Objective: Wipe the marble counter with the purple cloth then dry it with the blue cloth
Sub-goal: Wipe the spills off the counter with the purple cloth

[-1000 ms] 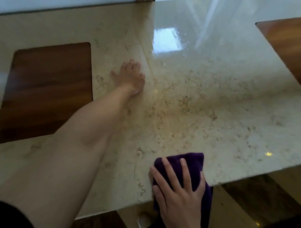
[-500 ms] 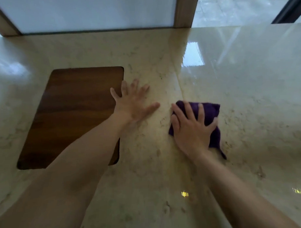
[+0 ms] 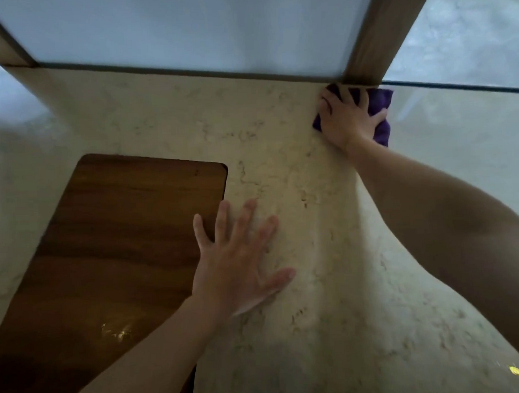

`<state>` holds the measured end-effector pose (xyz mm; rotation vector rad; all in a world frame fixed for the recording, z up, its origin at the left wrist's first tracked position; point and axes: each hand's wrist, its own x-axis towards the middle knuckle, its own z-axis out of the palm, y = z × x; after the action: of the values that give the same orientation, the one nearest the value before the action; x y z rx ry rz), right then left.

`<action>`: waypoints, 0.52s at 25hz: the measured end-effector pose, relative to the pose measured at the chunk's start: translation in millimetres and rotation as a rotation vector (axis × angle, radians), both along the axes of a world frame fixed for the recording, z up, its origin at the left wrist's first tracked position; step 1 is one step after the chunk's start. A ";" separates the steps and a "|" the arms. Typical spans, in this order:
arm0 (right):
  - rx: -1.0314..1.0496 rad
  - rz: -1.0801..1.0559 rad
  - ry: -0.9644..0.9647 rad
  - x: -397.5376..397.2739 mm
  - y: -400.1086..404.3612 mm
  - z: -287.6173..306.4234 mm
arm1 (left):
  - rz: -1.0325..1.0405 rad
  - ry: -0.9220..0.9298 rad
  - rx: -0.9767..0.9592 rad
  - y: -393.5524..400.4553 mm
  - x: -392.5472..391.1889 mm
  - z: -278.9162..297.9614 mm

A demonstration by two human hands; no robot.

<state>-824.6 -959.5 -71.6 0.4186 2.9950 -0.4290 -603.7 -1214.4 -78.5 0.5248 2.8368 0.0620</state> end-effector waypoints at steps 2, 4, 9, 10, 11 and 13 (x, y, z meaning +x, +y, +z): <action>0.025 0.071 -0.013 -20.3 -8.2 0.2 | 0.007 0.010 0.027 -1.1 0.3 -1.5; 0.015 0.160 -0.029 -25.2 -10.5 3.4 | 0.011 0.041 0.071 -1.5 1.4 -3.1; 0.073 0.504 0.010 53.6 -24.9 1.9 | 0.106 0.098 0.256 -4.3 1.9 -2.1; 0.068 0.541 -0.001 83.0 -31.5 2.5 | 0.129 0.121 0.283 -3.5 3.5 -1.0; 0.057 0.566 -0.001 116.8 -39.8 3.3 | 0.141 0.146 0.298 -3.9 7.2 1.4; 0.059 0.620 0.036 186.7 -56.2 3.1 | 0.135 0.196 0.332 -4.3 11.0 4.0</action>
<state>-637.9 -1015.7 -68.6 -0.5130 2.9583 -0.2848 -592.7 -1218.7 -74.5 0.4219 3.0672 0.5425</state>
